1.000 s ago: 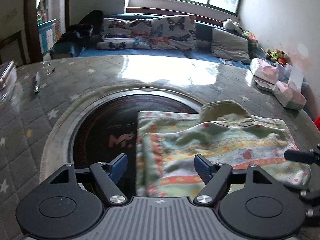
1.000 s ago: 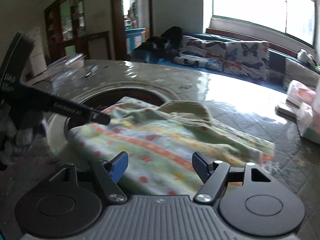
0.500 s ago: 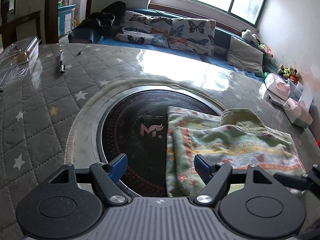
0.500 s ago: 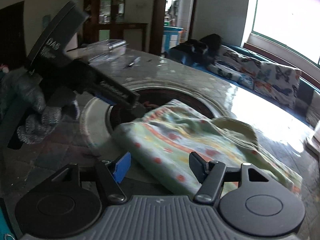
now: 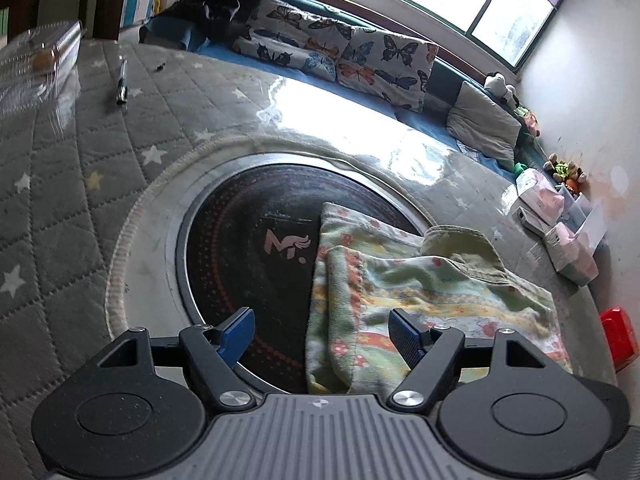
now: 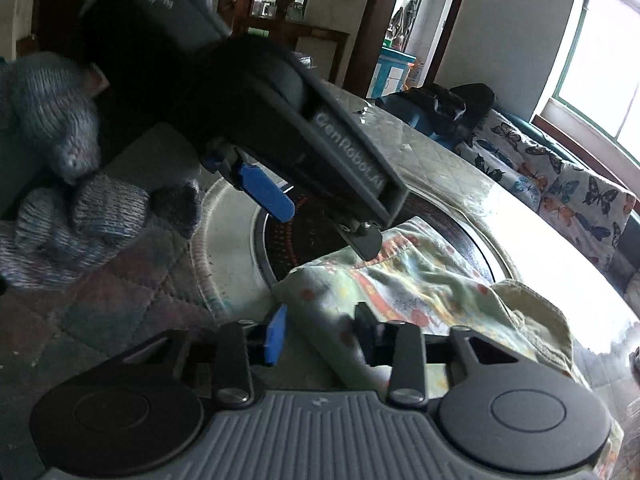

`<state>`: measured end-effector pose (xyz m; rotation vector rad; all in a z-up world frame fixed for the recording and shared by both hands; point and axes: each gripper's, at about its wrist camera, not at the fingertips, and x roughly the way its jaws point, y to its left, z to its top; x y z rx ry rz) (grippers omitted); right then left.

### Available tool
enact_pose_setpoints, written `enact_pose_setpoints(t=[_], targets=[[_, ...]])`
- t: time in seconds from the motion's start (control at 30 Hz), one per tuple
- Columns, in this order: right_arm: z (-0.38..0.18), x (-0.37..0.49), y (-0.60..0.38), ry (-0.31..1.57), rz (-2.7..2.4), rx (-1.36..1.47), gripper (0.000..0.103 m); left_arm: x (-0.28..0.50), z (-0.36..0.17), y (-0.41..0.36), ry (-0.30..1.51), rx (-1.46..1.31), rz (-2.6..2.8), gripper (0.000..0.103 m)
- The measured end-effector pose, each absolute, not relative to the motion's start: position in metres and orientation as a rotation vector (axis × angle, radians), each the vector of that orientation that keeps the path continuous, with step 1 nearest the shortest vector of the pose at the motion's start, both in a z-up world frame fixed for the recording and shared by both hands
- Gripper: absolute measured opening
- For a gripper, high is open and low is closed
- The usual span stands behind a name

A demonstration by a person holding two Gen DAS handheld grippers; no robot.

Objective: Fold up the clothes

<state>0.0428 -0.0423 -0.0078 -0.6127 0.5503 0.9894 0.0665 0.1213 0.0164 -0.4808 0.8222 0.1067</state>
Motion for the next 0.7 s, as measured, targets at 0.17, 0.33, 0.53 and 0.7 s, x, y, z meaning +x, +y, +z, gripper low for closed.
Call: enact_pose_setpoints(t=[0.17,0.33,0.53,0.7], targets=[[-0.001,0.051,-0.05,0.567,0.987,-0.537,0.016,0.073,0.013,0.122,0.839,-0.543,0.099,0.077],[0.016,0.057,-0.068,0.578,0.985,-0.42,0.014,0.081,0.011,0.12,0.861,-0.591,0.093,0.075],[0.027,0.054,-0.083,0.562,0.988,-0.376,0.013,0.091,0.007,0.116,0.889,-0.689,0.051,0.061],[0.027,0.049,-0.092,0.572,0.998,-0.353,0.013,0.092,-0.001,0.12,0.913,-0.809,0.03,0.021]])
